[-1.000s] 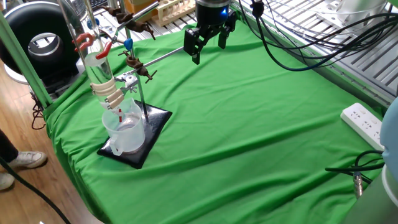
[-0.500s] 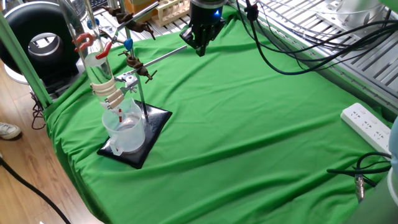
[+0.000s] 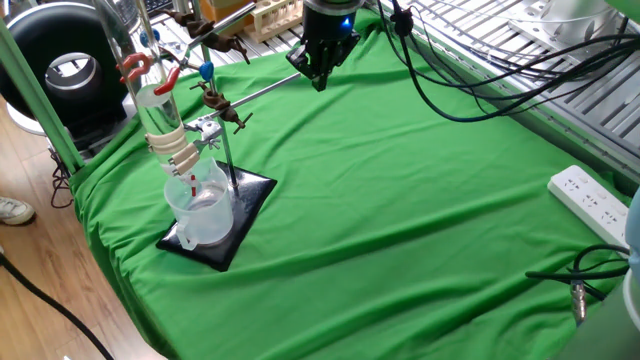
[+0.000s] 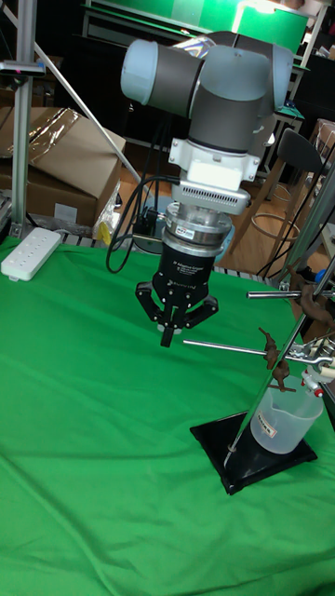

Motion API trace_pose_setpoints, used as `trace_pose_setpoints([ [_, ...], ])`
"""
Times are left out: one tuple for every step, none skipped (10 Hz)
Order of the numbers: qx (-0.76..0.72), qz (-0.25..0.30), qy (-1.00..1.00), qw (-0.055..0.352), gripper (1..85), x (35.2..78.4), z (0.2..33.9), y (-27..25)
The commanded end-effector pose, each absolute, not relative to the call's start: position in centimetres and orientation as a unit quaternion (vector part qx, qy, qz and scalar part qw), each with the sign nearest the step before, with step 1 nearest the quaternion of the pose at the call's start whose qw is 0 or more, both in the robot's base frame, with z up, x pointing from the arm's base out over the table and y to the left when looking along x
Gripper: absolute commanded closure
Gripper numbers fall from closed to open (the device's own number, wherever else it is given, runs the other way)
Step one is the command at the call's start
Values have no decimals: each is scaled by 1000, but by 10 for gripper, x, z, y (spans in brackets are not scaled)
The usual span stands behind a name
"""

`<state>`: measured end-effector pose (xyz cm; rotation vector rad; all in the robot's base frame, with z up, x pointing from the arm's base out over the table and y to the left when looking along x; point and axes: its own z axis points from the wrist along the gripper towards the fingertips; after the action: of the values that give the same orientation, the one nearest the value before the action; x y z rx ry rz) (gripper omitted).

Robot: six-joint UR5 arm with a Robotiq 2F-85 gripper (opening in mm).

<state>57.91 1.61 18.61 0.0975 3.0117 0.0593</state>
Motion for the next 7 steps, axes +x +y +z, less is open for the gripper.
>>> trace_pose_setpoints([
  [31, 34, 997, 63, 843, 579, 185, 23],
  [26, 47, 997, 59, 843, 577, 184, 29],
  [11, 68, 996, 53, 843, 572, 182, 35],
  [-14, 85, 995, 43, 843, 565, 178, 38],
  [-44, 89, 994, 33, 843, 556, 171, 33],
  [-58, 93, 994, 23, 843, 548, 166, 30],
  [-71, 109, 991, 12, 843, 539, 164, 33],
])
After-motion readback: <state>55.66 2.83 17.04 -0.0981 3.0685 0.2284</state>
